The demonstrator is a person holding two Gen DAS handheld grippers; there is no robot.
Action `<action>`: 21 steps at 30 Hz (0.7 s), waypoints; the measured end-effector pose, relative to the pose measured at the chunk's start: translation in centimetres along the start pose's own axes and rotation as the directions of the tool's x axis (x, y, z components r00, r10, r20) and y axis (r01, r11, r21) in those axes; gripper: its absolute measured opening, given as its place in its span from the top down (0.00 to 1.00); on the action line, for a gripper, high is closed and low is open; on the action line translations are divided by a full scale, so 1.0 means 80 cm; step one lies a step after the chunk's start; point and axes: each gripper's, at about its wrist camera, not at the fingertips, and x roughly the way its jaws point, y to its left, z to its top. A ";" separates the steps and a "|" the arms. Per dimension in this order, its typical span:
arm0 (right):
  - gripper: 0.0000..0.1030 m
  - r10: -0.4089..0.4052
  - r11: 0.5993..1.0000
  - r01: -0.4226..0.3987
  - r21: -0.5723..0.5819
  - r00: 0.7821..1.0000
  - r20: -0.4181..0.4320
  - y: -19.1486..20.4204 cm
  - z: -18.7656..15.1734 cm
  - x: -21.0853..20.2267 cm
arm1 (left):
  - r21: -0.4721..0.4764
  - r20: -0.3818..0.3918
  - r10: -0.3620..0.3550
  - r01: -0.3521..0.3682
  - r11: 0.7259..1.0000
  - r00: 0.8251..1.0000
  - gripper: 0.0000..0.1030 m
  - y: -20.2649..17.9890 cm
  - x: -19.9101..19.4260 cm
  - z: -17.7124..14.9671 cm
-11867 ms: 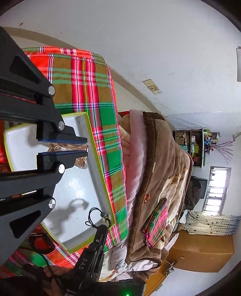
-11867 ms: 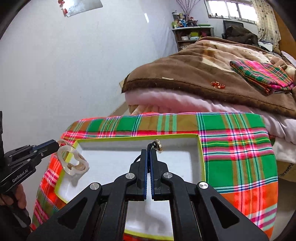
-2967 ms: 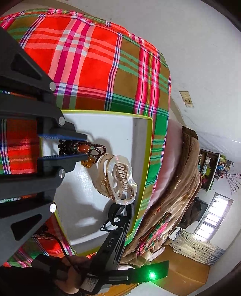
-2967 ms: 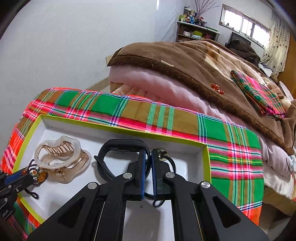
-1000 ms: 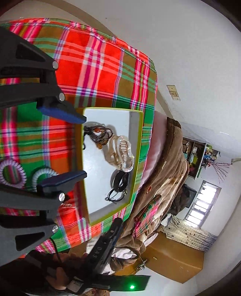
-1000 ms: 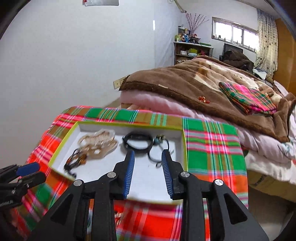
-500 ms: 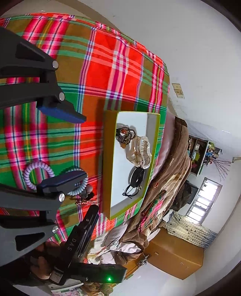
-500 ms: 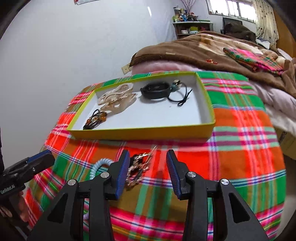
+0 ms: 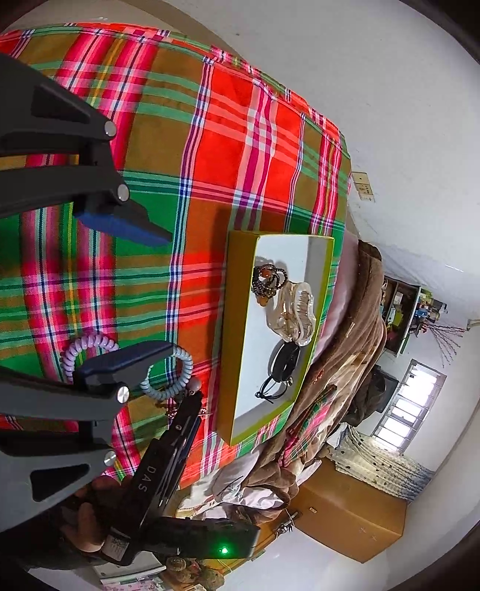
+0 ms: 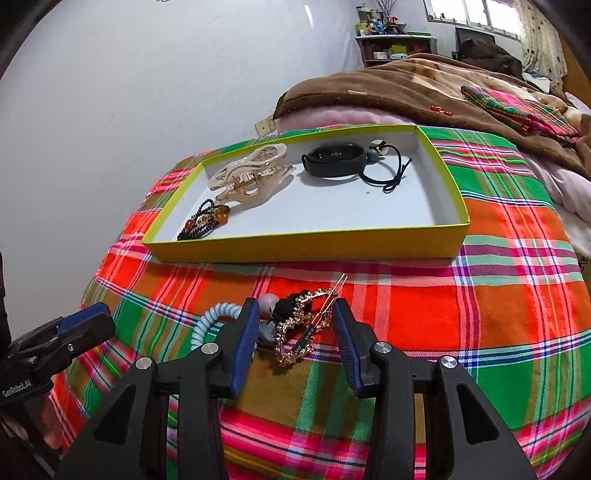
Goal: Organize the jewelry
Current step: 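Grasp the gold chain earring with right gripper while left grasps light blue coil hair tie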
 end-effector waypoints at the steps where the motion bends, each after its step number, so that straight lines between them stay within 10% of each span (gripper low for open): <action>1: 0.61 -0.007 1.000 0.007 -0.002 1.000 -0.001 0.000 -0.001 0.000 | 0.000 -0.003 0.002 -0.002 1.000 1.000 0.46 -0.001 0.001 0.000; 21: 0.80 -0.022 1.000 0.022 -0.017 0.998 0.053 -0.018 -0.010 -0.033 | 0.063 -0.060 -0.029 0.033 0.997 0.998 0.46 -0.041 0.028 0.007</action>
